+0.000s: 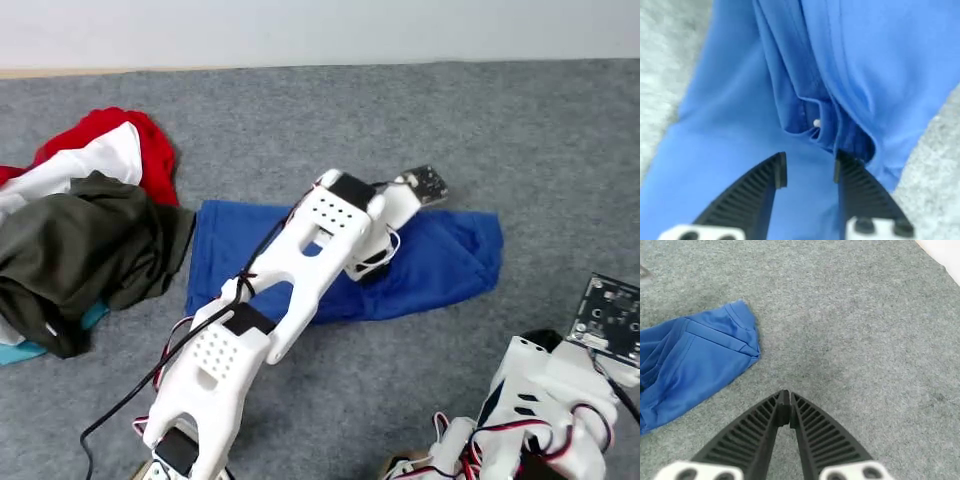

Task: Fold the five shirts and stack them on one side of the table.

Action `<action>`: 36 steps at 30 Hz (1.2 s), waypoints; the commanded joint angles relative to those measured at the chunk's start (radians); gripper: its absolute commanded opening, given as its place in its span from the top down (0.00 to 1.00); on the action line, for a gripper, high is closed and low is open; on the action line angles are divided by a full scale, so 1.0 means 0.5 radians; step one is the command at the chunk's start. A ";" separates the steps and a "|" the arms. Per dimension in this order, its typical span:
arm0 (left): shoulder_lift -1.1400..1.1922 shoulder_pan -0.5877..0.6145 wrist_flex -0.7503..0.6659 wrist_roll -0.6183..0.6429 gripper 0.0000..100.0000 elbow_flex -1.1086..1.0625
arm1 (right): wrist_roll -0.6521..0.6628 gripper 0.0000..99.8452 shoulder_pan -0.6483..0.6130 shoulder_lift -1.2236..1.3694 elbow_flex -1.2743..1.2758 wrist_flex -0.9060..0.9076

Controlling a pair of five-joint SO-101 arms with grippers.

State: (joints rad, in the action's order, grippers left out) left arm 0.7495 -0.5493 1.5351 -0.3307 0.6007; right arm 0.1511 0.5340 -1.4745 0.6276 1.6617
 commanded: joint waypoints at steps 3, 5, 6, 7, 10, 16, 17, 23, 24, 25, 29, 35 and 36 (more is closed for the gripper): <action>-0.233 0.009 0.230 0.006 0.84 0.299 | -0.018 0.99 0.023 0.008 -0.006 -0.038; -0.239 0.012 0.295 0.006 0.84 0.370 | -0.018 0.99 0.023 0.008 -0.006 -0.038; -0.239 0.018 0.322 0.006 0.84 0.385 | -0.018 0.99 0.023 0.008 -0.006 -0.038; -0.239 0.037 0.347 0.006 0.84 0.391 | -0.018 0.99 0.023 0.008 -0.009 -0.038; -0.239 0.129 0.405 0.064 0.84 0.397 | -0.018 0.99 0.023 0.002 -0.009 -0.038; -0.239 0.519 0.433 0.295 0.84 0.391 | -0.018 0.99 0.023 -0.005 -0.009 -0.038; -0.239 0.592 0.433 0.319 0.84 0.382 | -0.018 0.99 0.023 -0.005 -0.009 -0.038; -0.239 0.976 0.423 0.347 0.83 0.324 | -0.009 0.99 0.023 0.008 -0.009 -0.038; -0.239 1.022 0.423 0.347 0.83 0.305 | -0.009 0.99 0.023 0.011 -0.009 -0.038; -0.236 1.065 0.420 0.347 0.83 0.281 | -0.009 0.99 0.023 0.011 -0.009 -0.038; -0.236 1.200 0.417 0.347 0.79 0.167 | -0.006 0.99 0.023 0.014 -0.009 -0.038; -0.236 1.384 0.417 0.334 0.78 -0.008 | -0.003 0.99 0.023 0.014 -0.009 -0.038; -0.236 1.405 0.417 0.331 0.78 -0.035 | -0.003 0.99 0.023 0.014 -0.009 -0.038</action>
State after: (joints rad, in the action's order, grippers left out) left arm 0.6974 0.1212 1.7269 -0.1634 0.6022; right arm 0.1511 0.5340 -1.4745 0.6276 1.6617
